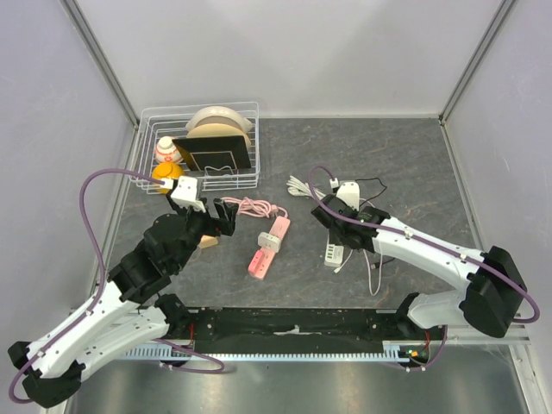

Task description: Insert the plug

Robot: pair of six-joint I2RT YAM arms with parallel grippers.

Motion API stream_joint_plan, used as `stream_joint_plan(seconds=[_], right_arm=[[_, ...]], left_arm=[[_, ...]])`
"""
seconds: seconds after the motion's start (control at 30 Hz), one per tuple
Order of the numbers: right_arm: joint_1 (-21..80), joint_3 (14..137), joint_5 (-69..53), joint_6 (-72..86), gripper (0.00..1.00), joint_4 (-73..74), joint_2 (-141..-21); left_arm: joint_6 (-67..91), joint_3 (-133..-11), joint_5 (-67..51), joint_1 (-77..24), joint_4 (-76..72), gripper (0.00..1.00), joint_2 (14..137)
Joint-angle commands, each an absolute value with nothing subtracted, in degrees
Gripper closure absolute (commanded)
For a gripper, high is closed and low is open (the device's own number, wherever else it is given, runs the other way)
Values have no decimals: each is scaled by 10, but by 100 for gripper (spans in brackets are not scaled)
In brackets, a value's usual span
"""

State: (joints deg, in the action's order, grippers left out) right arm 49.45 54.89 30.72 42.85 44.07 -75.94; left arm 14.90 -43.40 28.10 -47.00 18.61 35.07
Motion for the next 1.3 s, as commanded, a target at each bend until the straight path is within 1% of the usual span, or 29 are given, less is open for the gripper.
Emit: stream_joint_plan(seconds=[0.0,0.17,0.93,1.27], right_arm=[[474,545,287,427,100,425,-749],[452,519,258,424,100,411,-744],[437,490,281,425,100,377,-742],[437,505,266,418,100,396,-795]], left_arm=[[133,-433,277,-472,184,8,354],[133,-432,277,-471,183,8,356],[134,-432,272,-468,184,8,363],[136,-432,274,-467,186,9,361]])
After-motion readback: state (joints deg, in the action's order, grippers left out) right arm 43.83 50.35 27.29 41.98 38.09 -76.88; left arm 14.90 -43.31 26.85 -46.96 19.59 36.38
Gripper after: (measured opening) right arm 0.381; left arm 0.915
